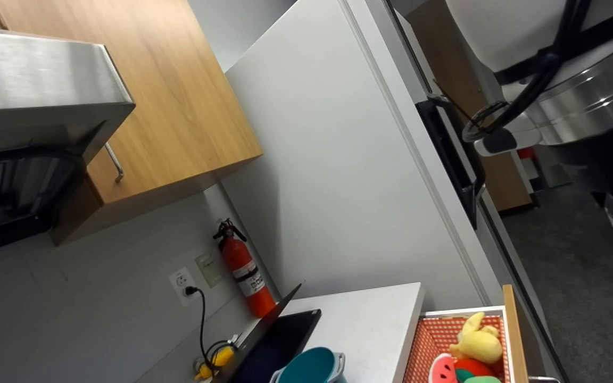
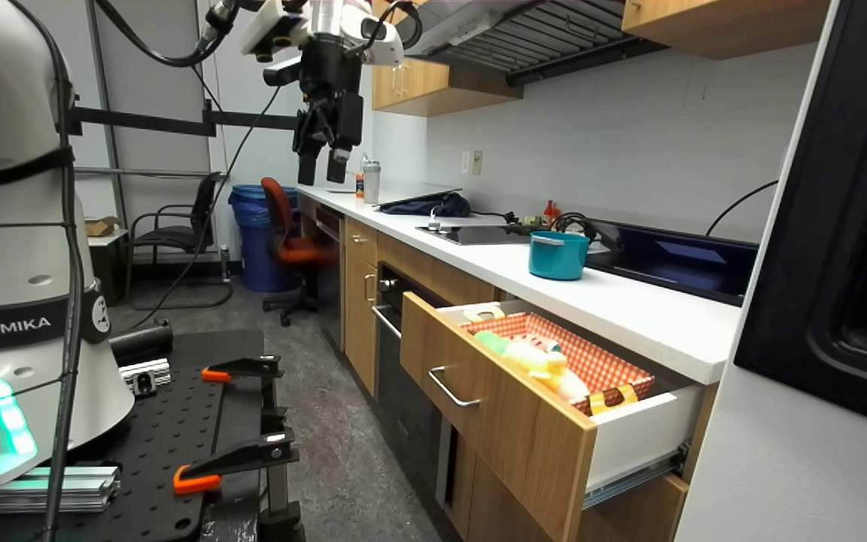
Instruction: Close the open drawer
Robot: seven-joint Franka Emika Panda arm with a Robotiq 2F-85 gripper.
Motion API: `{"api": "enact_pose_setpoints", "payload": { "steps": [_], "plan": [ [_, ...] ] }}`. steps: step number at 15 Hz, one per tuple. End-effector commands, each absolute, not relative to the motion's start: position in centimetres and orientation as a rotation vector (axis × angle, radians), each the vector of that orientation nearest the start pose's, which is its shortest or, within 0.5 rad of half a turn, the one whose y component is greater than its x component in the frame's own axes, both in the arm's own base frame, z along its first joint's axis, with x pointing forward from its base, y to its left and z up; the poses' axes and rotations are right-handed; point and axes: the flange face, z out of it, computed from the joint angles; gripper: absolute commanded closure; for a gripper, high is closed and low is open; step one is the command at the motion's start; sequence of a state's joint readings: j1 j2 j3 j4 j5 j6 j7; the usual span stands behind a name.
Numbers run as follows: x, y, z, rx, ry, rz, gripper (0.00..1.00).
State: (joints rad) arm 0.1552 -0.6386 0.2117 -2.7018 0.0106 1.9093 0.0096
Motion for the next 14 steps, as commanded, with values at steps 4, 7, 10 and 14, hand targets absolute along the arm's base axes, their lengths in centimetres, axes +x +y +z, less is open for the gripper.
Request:
{"api": "enact_pose_setpoints", "payload": {
  "steps": [4, 7, 10, 14],
  "plan": [
    [30.6, 11.4, 40.4, -3.237, -0.492, 0.236, 0.00],
    [31.2, 11.4, 40.0, -3.244, -0.474, 0.254, 0.00],
    [31.7, 11.6, 39.1, -3.240, -0.463, 0.279, 0.00],
    [32.6, 12.0, 37.7, -3.231, -0.456, 0.324, 0.00]
  ]
}}
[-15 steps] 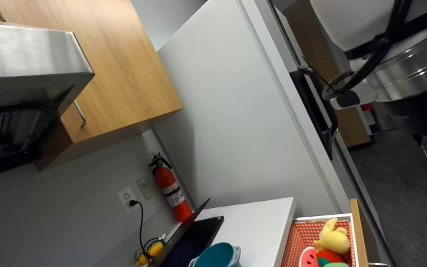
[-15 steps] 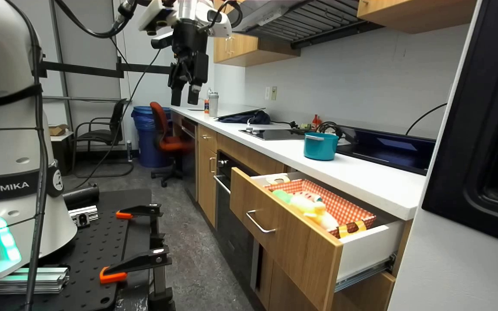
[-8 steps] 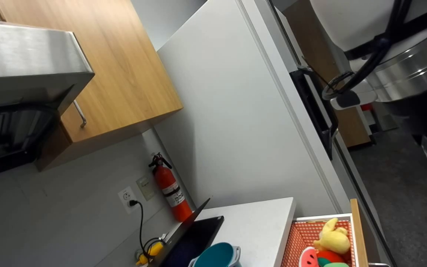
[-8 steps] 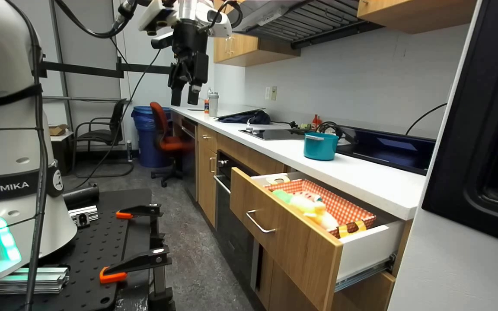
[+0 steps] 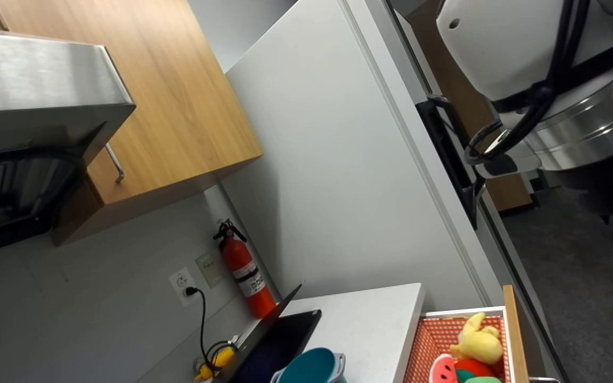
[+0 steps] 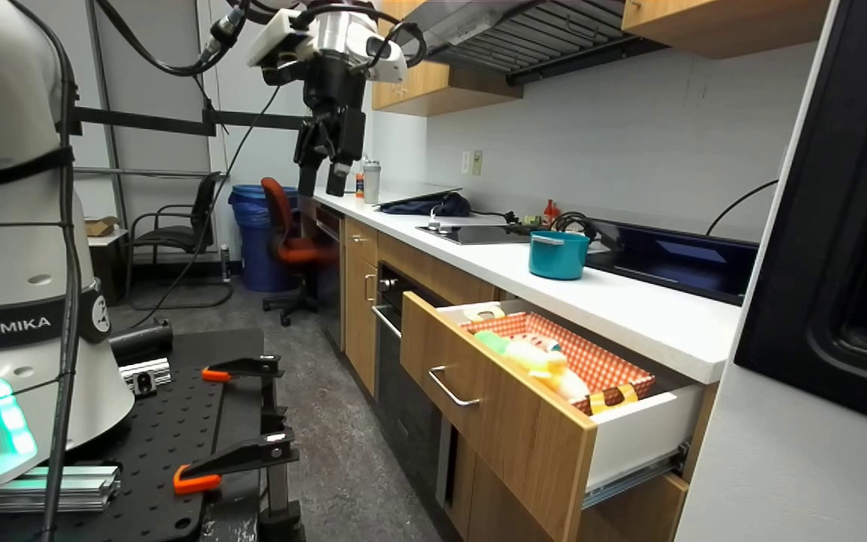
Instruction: Close the open drawer
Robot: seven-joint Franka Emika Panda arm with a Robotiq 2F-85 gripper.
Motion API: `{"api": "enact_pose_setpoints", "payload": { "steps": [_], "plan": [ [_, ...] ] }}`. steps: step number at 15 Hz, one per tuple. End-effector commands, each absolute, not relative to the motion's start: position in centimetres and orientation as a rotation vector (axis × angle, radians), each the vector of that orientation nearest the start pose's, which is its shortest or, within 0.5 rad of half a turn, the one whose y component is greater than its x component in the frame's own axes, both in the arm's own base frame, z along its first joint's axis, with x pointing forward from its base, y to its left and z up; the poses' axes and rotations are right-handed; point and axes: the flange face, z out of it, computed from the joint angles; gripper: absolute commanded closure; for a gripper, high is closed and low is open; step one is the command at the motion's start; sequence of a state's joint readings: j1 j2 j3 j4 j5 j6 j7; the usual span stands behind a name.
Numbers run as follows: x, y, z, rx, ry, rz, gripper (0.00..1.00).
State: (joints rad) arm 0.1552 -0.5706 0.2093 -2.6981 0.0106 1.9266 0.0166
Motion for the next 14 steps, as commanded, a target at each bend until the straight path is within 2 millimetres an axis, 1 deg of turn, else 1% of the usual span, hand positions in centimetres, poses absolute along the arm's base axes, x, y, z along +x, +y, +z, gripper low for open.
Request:
{"api": "enact_pose_setpoints", "payload": {
  "steps": [1, 7, 14],
  "plan": [
    [32.8, 12.0, 37.2, -3.226, -0.452, 0.332, 0.00],
    [34.5, 12.4, 34.2, -3.208, -0.407, 0.313, 0.00],
    [36.2, 11.7, 30.7, -3.195, -0.297, 0.273, 0.00]
  ]
}}
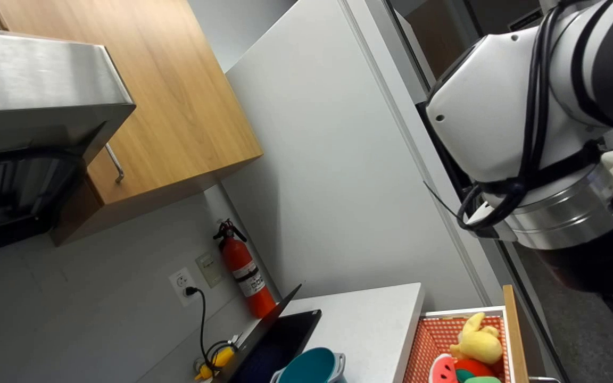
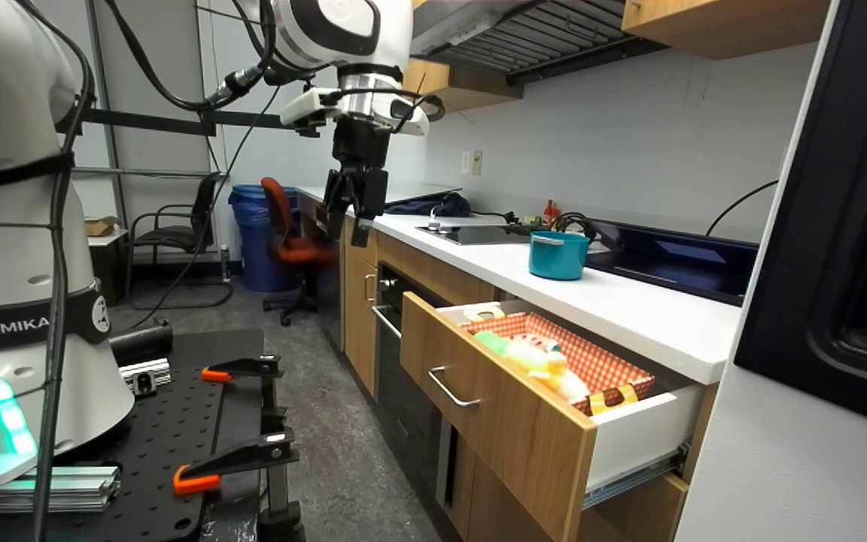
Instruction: Close the open drawer
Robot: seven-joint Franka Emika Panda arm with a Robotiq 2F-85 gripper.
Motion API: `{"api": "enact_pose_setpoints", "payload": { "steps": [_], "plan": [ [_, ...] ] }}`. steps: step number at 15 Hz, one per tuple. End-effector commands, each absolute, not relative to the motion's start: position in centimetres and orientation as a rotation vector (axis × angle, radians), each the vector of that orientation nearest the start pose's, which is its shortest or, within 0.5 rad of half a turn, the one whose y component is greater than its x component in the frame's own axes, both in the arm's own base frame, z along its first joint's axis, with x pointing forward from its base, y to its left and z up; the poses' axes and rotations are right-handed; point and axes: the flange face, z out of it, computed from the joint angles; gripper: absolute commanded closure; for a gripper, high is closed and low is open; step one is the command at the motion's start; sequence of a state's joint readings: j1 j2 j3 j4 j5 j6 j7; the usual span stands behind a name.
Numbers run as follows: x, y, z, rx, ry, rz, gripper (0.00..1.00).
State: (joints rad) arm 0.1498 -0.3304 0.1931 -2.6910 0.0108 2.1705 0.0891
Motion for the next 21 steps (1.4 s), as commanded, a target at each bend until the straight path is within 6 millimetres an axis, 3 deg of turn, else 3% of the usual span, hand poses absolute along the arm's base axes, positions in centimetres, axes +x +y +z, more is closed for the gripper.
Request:
{"api": "enact_pose_setpoints", "payload": {
  "steps": [1, 17, 19, 20, 21],
  "plan": [
    [36.4, 11.6, 30.3, -3.191, -0.280, 0.269, 0.00],
    [40.5, 7.8, 22.3, -3.151, -0.134, 0.234, 0.00],
    [41.2, 7.4, 21.5, -3.146, -0.121, 0.243, 0.12],
    [41.6, 7.2, 21.0, -3.143, -0.111, 0.249, 0.32],
    [41.9, 7.0, 20.7, -3.141, -0.100, 0.254, 0.36]
  ]
}}
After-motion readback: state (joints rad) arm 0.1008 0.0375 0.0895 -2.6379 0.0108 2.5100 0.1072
